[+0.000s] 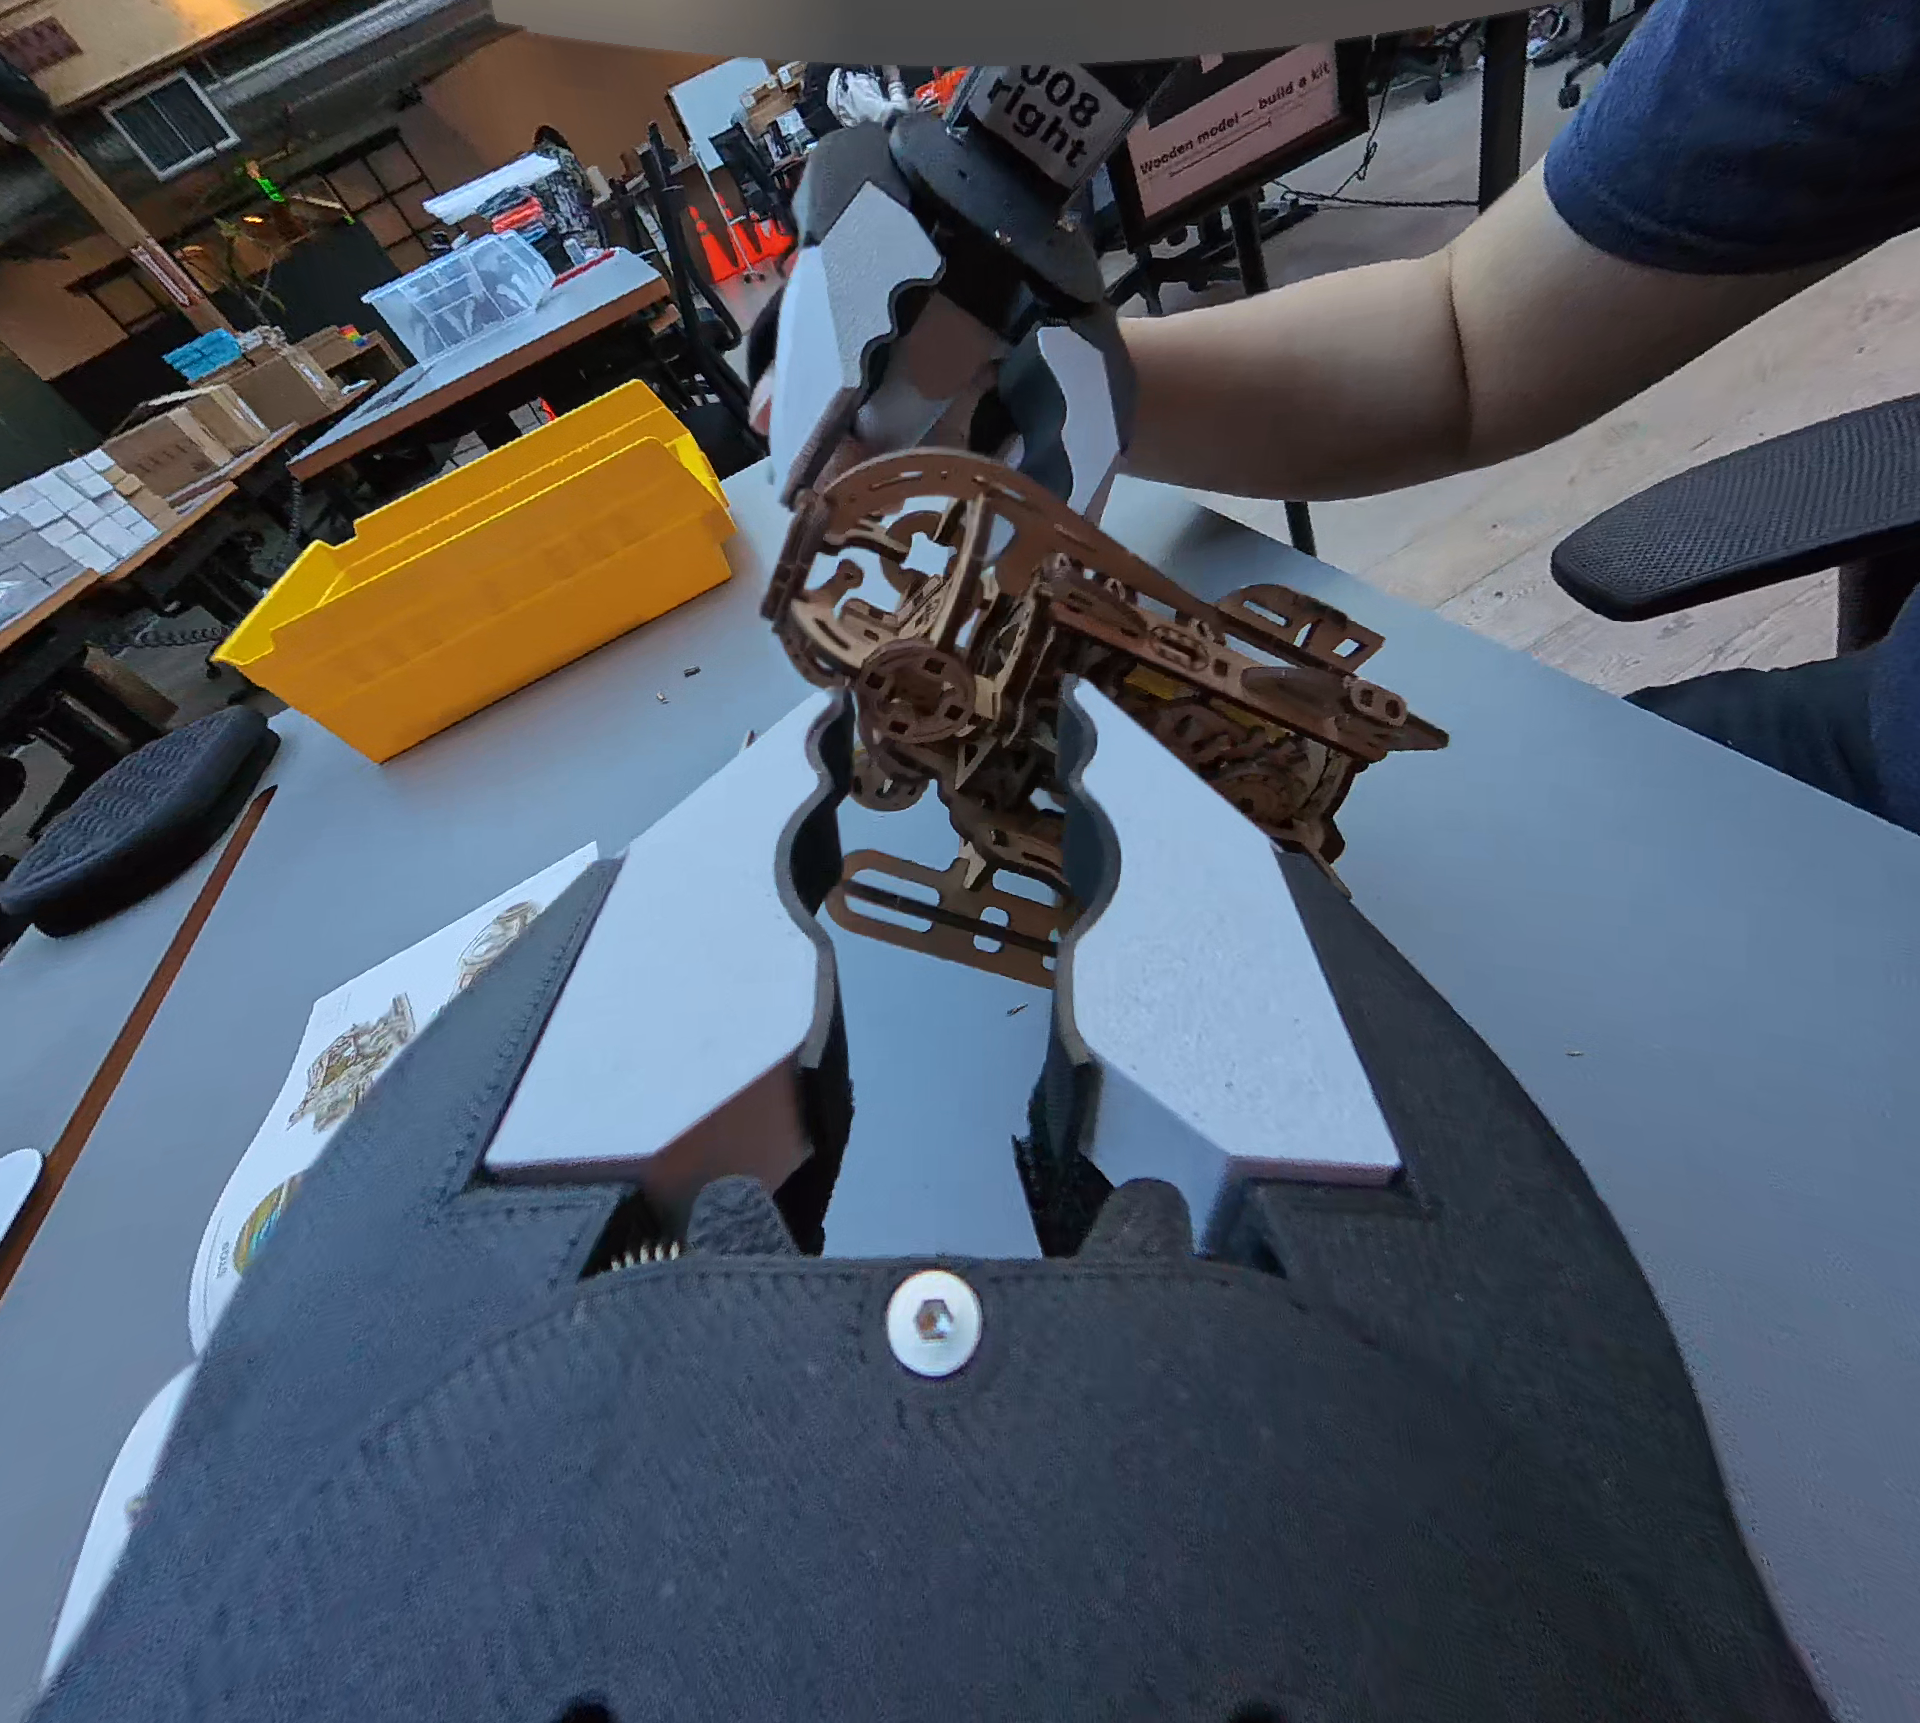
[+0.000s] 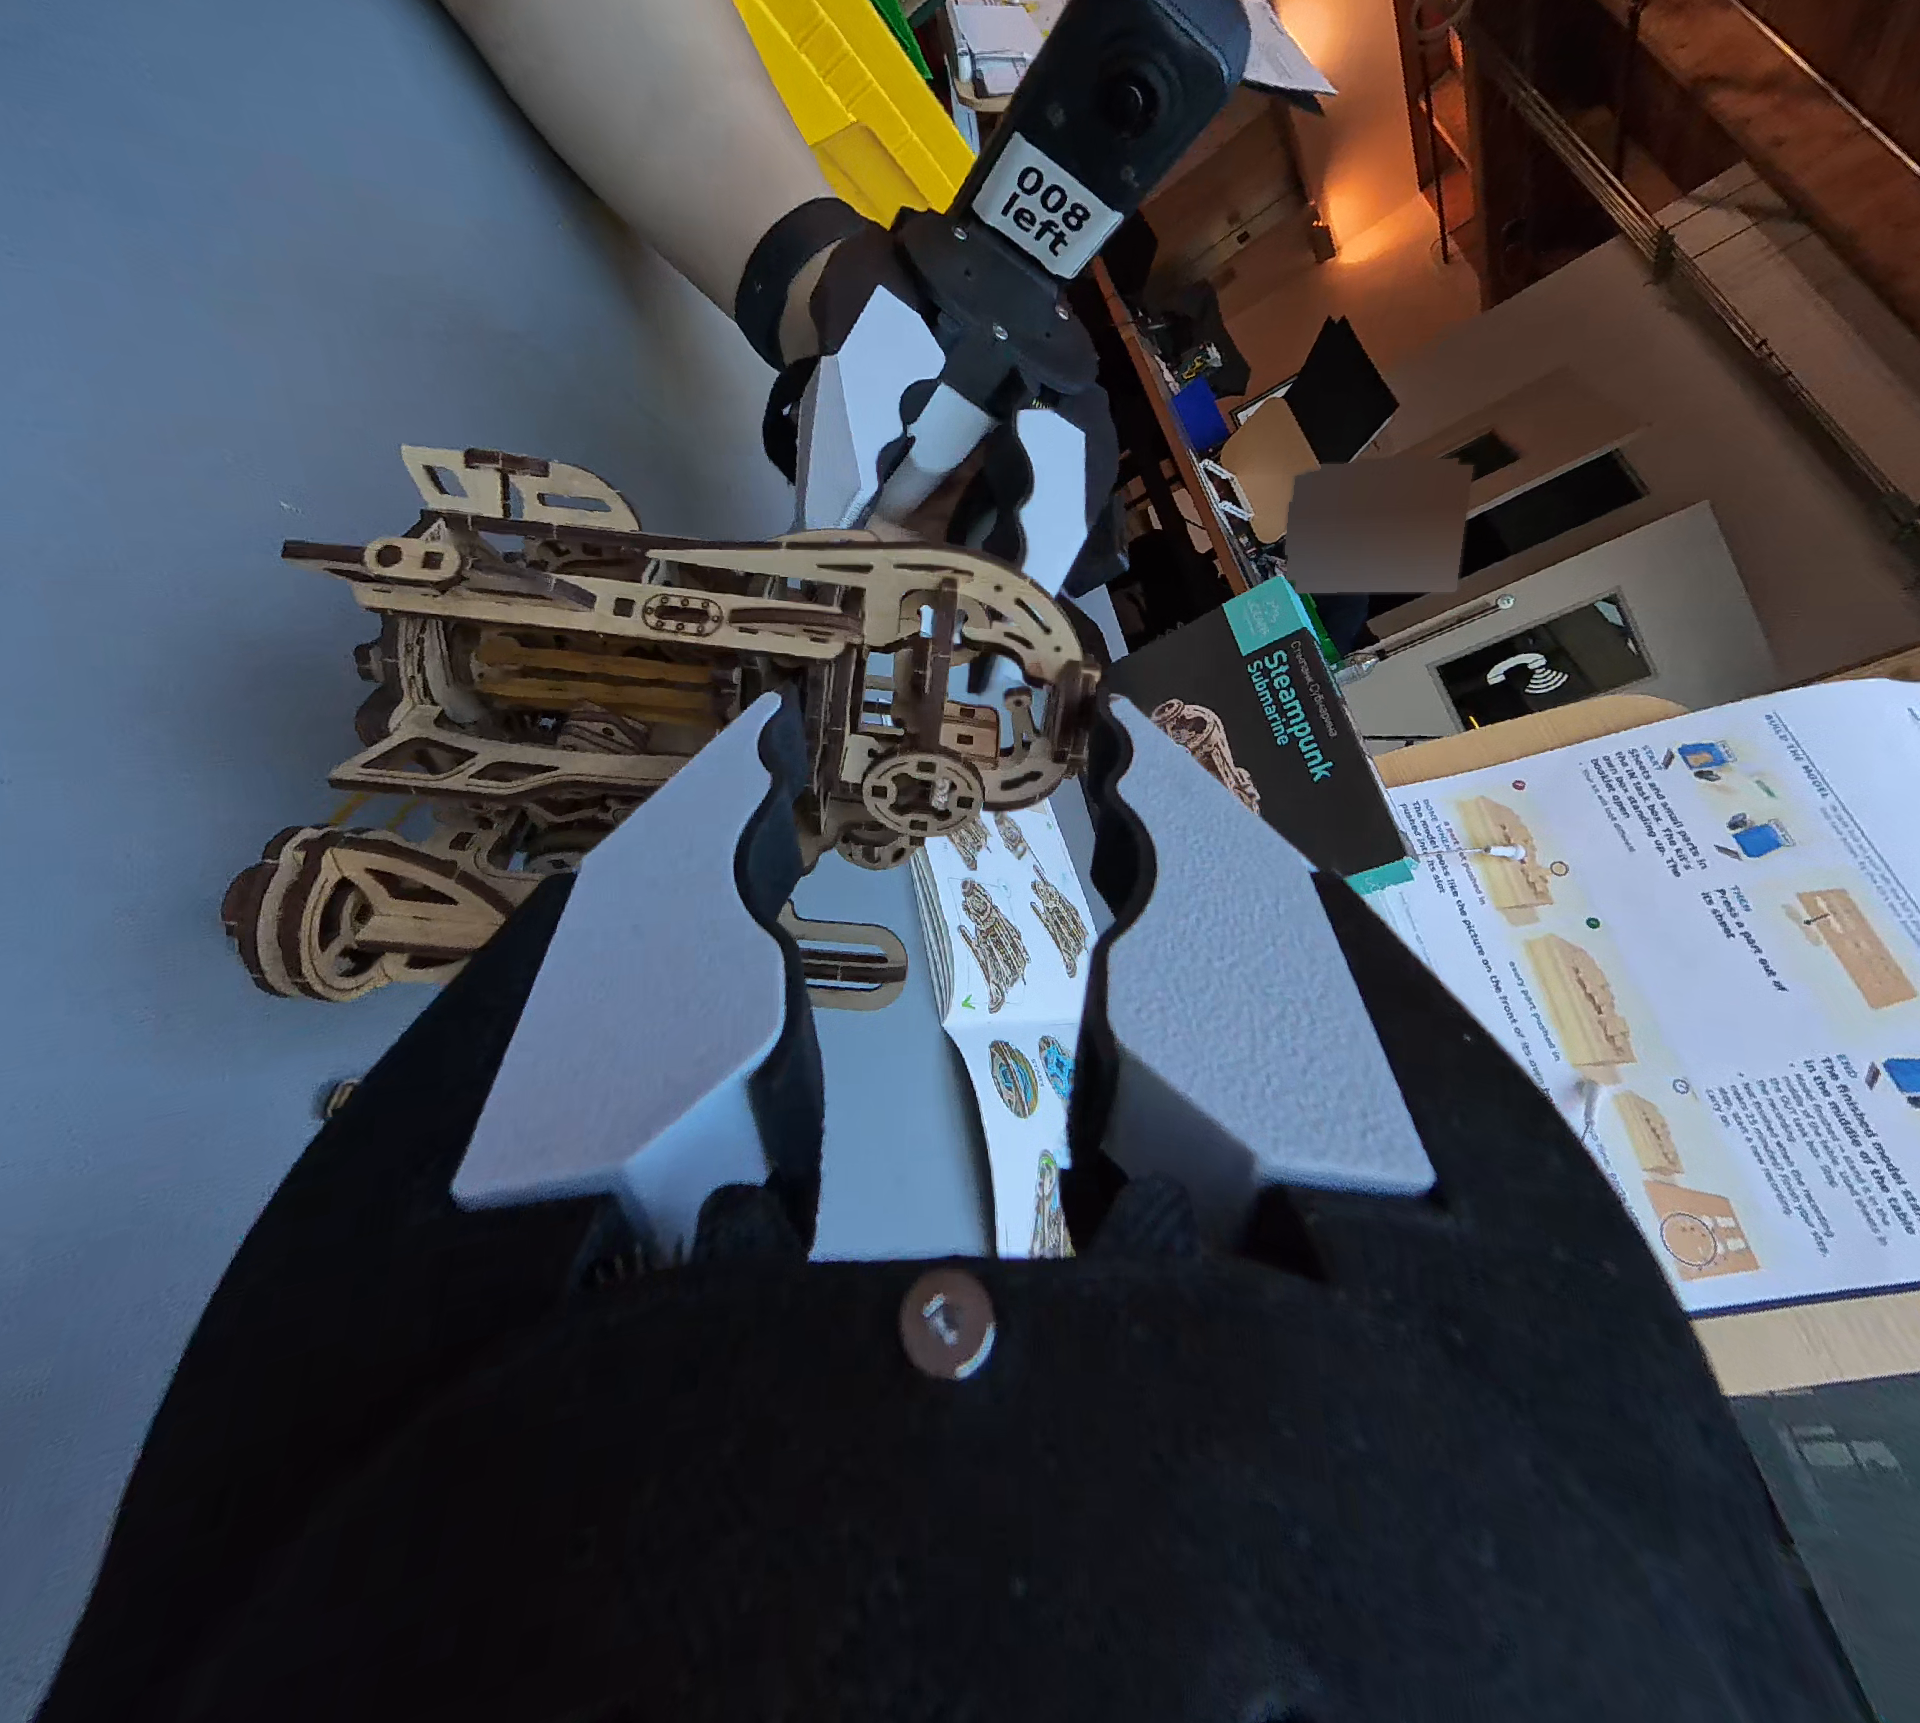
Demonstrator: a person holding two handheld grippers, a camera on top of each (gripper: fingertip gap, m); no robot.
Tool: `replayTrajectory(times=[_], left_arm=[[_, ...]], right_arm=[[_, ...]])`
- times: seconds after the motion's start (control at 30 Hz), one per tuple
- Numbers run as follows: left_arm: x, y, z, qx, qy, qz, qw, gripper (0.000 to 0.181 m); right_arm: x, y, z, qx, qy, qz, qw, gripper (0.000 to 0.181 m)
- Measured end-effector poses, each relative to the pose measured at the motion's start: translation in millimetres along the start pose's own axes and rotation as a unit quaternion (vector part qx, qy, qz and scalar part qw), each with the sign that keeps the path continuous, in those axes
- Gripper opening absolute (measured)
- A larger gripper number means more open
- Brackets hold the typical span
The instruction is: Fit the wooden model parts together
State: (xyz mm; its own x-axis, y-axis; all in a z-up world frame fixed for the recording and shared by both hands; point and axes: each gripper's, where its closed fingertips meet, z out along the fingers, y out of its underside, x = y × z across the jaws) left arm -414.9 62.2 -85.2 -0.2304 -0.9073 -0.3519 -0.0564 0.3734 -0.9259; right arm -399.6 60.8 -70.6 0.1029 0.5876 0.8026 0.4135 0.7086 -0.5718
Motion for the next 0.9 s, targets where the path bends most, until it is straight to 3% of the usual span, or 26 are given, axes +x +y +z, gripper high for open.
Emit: replayTrajectory(times=[0.27,0.67,0.8,0.9], left_arm=[[-6.1,6.7,3.0,0.001,-0.027,0.010,1.000,0.033],[-7.6,11.1,7.6,0.001,-0.049,0.009,0.999,0.033],[-6.9,9.4,9.4,-0.004,-0.054,0.014,0.998,0.033],[-5.6,7.4,12.2,-0.009,-0.060,0.021,0.998,0.033]], right_arm=[[4.3,10.2,1.9,-0.016,-0.001,0.020,1.000,0.055],[8.1,21.0,-22.0,-0.124,-0.024,0.017,0.992,0.057],[37.2,6.7,-38.7,-0.169,-0.006,0.063,0.984,0.045],[57.4,-13.5,-22.7,-0.241,0.003,0.156,0.958,0.041]])
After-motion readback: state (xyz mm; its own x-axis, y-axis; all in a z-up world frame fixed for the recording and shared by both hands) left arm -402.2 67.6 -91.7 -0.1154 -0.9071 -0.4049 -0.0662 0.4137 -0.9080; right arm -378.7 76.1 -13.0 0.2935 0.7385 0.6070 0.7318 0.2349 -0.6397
